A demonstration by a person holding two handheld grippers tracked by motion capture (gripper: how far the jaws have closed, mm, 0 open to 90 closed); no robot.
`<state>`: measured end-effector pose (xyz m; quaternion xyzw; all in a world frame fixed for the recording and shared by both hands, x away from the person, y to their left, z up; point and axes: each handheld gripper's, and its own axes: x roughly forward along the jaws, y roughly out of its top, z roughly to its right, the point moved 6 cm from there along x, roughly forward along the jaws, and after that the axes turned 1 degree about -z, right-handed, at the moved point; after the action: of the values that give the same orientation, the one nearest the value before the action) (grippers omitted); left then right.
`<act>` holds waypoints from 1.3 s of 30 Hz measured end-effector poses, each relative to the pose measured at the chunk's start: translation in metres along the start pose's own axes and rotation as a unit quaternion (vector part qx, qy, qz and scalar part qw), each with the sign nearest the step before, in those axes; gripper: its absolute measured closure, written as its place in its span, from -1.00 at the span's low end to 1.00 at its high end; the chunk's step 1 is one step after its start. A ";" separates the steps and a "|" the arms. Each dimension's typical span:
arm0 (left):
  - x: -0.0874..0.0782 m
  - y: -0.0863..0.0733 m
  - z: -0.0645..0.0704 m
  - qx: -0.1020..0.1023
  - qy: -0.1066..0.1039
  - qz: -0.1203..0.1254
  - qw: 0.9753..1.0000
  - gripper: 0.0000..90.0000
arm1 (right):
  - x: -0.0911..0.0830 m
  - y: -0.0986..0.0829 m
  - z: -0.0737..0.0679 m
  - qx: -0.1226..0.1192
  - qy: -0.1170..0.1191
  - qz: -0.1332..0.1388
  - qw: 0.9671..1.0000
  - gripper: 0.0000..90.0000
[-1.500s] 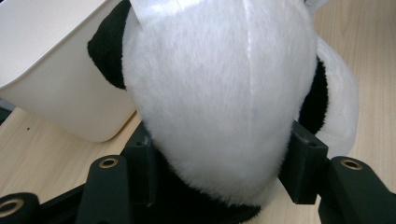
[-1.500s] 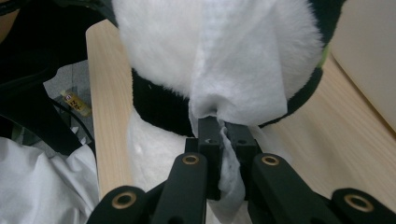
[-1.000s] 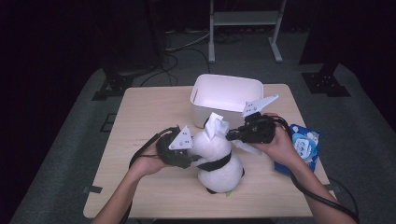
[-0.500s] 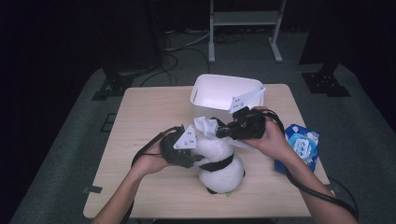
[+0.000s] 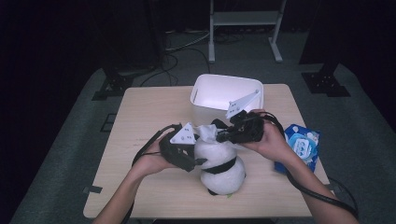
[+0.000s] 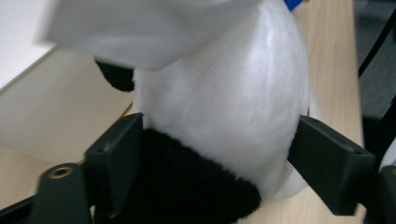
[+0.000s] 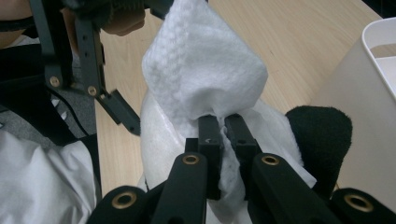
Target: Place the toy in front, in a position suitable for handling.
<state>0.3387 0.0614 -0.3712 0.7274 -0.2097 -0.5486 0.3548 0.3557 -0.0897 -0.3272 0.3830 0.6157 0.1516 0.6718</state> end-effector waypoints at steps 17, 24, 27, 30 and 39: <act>0.002 -0.007 -0.011 -0.109 -0.055 0.054 0.991 -0.95 | -0.018 -0.025 -0.005 0.003 -0.003 -0.005 1.000 0.92; 0.005 -0.006 -0.009 -0.099 -0.070 0.048 0.991 -0.92 | -0.021 -0.033 -0.007 0.000 -0.006 -0.017 1.000 0.93; 0.007 -0.007 -0.011 -0.099 -0.064 0.037 0.992 -0.93 | -0.023 -0.035 -0.008 0.000 -0.007 -0.020 1.000 0.93; 0.011 -0.012 -0.013 -0.108 -0.073 0.030 0.991 -0.94 | -0.025 -0.041 -0.006 0.007 -0.007 -0.023 1.000 0.93; 0.023 -0.010 -0.010 -0.123 -0.118 0.067 0.983 -0.63 | -0.032 -0.051 -0.003 0.020 -0.005 -0.013 1.000 0.93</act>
<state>0.3546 0.0547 -0.3923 0.5932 -0.2291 -0.6272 0.4498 0.3330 -0.1440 -0.3396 0.3893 0.6203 0.1284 0.6687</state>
